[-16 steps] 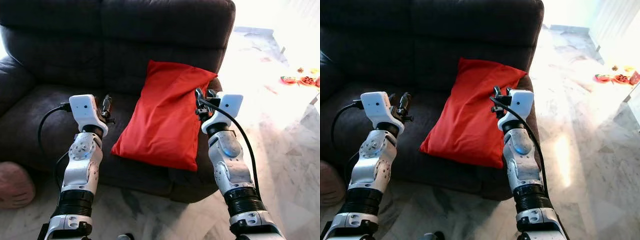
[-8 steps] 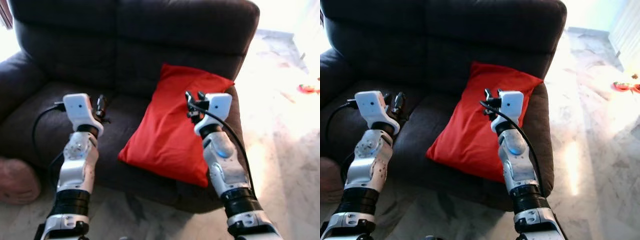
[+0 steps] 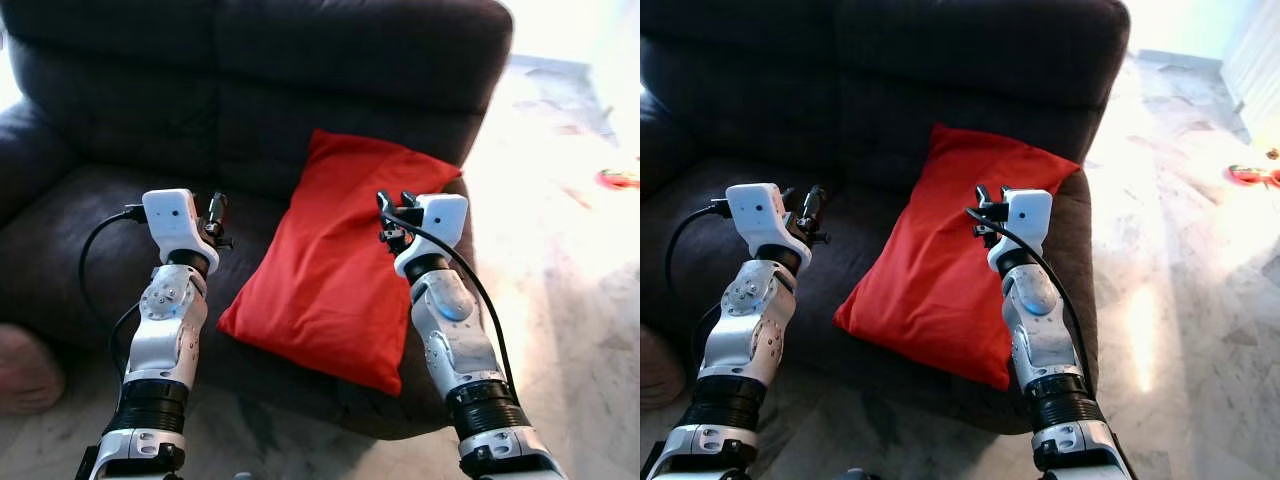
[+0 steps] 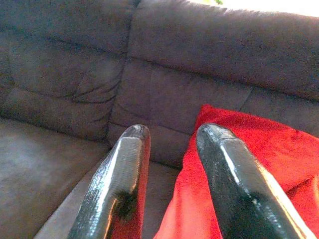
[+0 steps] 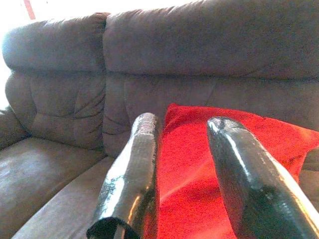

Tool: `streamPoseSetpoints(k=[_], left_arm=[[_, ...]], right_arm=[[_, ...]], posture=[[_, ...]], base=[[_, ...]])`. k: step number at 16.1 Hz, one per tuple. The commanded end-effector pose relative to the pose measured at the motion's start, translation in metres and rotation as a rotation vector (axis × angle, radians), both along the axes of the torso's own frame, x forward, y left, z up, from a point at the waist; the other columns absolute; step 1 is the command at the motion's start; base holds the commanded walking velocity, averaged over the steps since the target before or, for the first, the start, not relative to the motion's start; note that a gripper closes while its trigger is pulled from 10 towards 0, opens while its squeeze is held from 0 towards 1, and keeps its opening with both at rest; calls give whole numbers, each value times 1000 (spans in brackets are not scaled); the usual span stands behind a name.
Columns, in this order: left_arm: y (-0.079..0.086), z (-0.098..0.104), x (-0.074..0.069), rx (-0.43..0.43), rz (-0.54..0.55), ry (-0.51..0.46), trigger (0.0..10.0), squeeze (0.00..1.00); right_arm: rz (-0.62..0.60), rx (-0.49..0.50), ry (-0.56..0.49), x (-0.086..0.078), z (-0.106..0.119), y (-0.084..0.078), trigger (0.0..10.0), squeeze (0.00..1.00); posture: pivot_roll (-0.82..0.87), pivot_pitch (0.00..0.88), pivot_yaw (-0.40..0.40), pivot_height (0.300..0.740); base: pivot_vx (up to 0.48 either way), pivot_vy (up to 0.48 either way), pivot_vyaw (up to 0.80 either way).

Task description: Move the pillow to the sofa from floor

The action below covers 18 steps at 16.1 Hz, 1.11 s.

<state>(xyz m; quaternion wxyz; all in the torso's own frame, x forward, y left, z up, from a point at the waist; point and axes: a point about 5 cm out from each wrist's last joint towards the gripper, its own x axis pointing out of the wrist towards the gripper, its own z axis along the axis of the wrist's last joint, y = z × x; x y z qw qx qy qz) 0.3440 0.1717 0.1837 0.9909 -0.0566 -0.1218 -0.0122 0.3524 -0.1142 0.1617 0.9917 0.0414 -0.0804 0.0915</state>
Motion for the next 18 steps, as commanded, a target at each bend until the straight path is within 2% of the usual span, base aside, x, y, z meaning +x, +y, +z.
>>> streamPoseSetpoints(k=[1, 4, 5, 7, 9, 10, 11, 13, 14, 15, 18], left_arm=[[-3, -7, 0, 13, -14, 23, 10000, 0], [-4, -14, -5, 16, -20, 0, 10000, 0], [-6, -22, -8, 61, -22, 10, 10000, 0], [-3, -37, -11, 106, -3, 58, 10000, 0], [6, -61, -17, 138, 30, 153, 10000, 0], [11, -85, -23, 155, 41, 250, 10000, 0], [14, -101, -27, 146, 44, 315, 10000, 0], [17, -129, -37, 83, 59, 429, 10000, 0], [18, -144, -44, 68, 63, 480, 10000, 0], [20, -164, -56, 28, 67, 564, 10000, 0], [26, -191, -75, 69, 69, 689, 10000, 0]], right_arm=[[-7, -9, 25, 1, -4, -3, 10000, 0], [-12, 44, 44, 0, -14, -7, 10000, 0], [-25, 49, 64, -1, -22, -11, 10000, 0], [-51, 36, 78, -3, -29, -18, 10000, 0], [-94, -9, 162, -9, -54, -34, 10000, 0], [-114, -49, 273, -20, -85, -45, 10000, 0], [-125, -75, 355, -30, -107, -51, 10000, 0], [-145, -106, 506, -51, -142, -61, 10000, 0], [-152, -86, 580, -63, -158, -65, 10000, 0], [-155, -95, 659, -79, -175, -69, 10000, 0], [-186, -97, 741, -97, -192, -77, 10000, 0]], posture=[[81, 129, -46, 740], [80, 123, -43, 740], [85, 120, -42, 740], [79, 117, -41, 740], [79, 110, -40, 740], [79, 106, -38, 740], [78, 106, -39, 740], [78, 104, -38, 740], [79, 108, -38, 740], [77, 110, -39, 740], [81, 117, -39, 740]], base=[[0, 0, 0], [0, 0, 0], [0, 0, 0], [0, 0, 0], [0, 0, 0], [0, 0, 0], [0, 0, 0], [0, 0, 0], [0, 0, 0], [0, 0, 0], [0, 0, 0]])
